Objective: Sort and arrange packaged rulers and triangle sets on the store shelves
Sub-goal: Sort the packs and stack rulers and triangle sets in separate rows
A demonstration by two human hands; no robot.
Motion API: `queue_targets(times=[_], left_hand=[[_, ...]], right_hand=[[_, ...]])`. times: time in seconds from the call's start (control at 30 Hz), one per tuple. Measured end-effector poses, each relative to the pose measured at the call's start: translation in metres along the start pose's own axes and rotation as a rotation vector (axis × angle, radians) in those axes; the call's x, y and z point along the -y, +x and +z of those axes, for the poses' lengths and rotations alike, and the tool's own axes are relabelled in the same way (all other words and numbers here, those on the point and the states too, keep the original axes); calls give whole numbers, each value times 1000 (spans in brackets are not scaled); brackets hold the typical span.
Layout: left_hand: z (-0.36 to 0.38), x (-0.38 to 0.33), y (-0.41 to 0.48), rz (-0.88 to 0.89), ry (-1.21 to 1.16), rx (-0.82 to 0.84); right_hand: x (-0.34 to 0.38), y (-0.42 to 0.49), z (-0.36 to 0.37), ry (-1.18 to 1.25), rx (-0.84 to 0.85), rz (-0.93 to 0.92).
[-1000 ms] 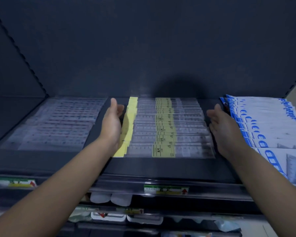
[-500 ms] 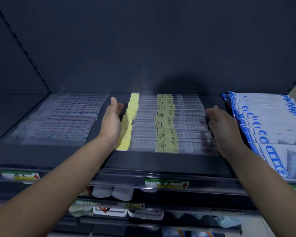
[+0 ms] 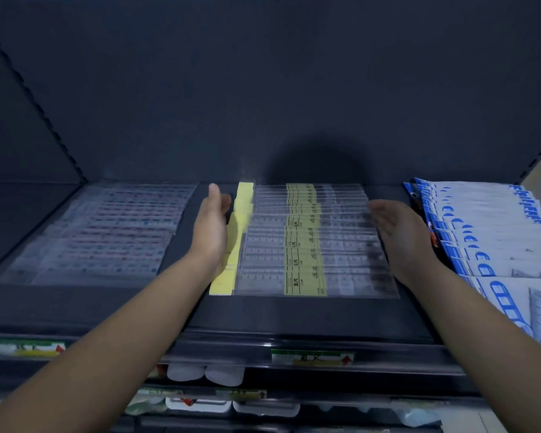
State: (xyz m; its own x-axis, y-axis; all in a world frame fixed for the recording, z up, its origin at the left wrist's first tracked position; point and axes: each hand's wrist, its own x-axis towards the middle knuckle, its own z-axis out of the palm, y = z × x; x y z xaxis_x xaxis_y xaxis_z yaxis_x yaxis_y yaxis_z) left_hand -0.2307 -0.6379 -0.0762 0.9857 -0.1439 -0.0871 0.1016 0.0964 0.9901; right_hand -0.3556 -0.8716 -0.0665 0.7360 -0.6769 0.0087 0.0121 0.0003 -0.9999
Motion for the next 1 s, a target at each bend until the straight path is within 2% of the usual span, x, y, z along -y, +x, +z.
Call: queue_targets(times=[0.1,0.17,0.27,0.33,0.53,0.77,1.0], left_hand=[[-3,0,3,-9,-79,-7],[-4,-1,7,-3,-116,-13],[-1,-2,14,0,-102,-12],[2,-3,20,-6,-62,-6],[9,-3,32,4,-38,41],[11,-7,49,5,-57,3],[14,-2,52,24,-30,21]], right_hand=[[-1,0,3,45,-2,-4],[0,6,0,-54,-19,-47],[-2,16,-4,-23,-71,-45],[-2,18,-2,-108,-24,-73],[-3,28,13,25,-63,2],[-4,46,10,-137,-96,-92],[-5,45,19,63,-108,-25]])
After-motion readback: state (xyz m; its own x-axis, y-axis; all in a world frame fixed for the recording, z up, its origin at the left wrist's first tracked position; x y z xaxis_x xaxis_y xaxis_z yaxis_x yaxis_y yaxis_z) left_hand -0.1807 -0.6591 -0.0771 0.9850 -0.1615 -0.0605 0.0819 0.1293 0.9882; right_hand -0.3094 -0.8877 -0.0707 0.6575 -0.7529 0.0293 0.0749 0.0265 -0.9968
